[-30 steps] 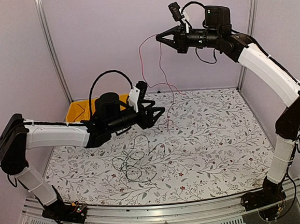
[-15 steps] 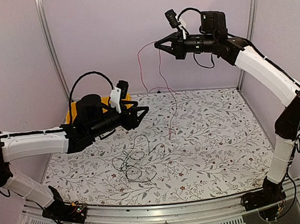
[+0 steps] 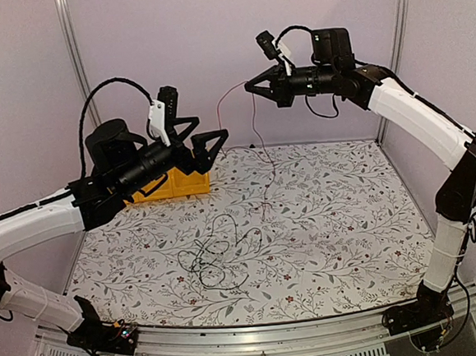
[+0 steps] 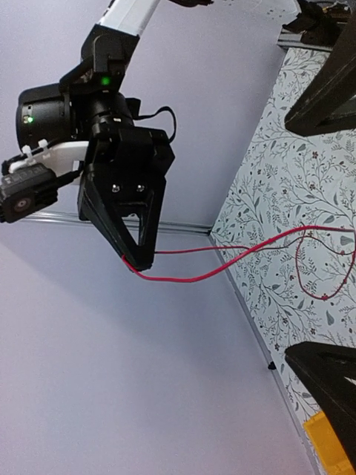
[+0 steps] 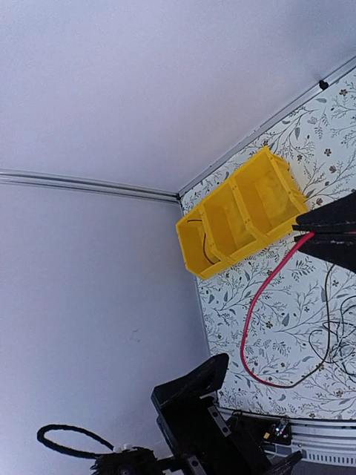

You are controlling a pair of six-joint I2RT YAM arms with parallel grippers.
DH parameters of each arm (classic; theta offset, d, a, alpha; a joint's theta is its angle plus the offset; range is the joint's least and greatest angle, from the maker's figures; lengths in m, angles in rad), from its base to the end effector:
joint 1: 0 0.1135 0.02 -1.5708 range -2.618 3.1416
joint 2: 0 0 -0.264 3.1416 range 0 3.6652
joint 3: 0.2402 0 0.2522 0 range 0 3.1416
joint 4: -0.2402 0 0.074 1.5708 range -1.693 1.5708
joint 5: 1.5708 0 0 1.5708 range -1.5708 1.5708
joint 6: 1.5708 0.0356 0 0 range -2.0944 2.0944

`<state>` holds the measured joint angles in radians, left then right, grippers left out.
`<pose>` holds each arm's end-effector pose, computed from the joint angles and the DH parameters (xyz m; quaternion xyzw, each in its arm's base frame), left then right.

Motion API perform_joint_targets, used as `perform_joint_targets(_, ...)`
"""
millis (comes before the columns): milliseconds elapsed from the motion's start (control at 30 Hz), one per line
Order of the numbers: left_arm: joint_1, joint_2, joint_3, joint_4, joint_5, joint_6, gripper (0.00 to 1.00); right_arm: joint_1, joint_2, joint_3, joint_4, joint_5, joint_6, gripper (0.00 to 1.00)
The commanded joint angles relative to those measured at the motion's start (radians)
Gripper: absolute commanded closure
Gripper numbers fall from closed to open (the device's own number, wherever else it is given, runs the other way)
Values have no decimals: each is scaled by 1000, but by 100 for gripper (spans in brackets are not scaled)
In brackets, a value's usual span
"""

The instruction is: Untangle the cables

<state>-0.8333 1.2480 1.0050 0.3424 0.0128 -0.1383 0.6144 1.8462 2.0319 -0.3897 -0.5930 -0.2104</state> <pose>0.1997 -0.2205 0.3740 0.2330 0.6294 -0.3499 0.6536 0.3340 0.2600 0.4508 -0.4663 0.6055 0.3431 0.5461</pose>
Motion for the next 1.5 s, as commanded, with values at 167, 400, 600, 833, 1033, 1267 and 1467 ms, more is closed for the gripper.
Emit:
perform_joint_targets(167, 5, 208, 124, 78, -42, 21, 2, 25, 10, 7, 8, -10, 18, 100)
perform_joint_targets(400, 19, 328, 135, 269, 116, 18, 20, 34, 13, 30, 18, -14, 65, 100)
perform_joint_targets(600, 58, 432, 178, 371, 297, -30, 49, 42, 9, 45, 25, -26, 92, 100)
perform_joint_targets(833, 86, 470, 188, 402, 350, -66, 94, 43, -2, 46, 26, -9, 105, 100)
perform_joint_targets(1033, 122, 372, 131, 327, 341, -60, 100, 38, -16, 24, 15, 21, 90, 97)
perform_joint_targets(1267, 265, 163, 124, 8, 315, 13, 100, -37, -114, -93, -21, -42, 59, 48)
perform_joint_targets(1467, 435, 18, 158, -169, 274, 16, 100, -100, -207, -253, -48, -2, 5, 44)
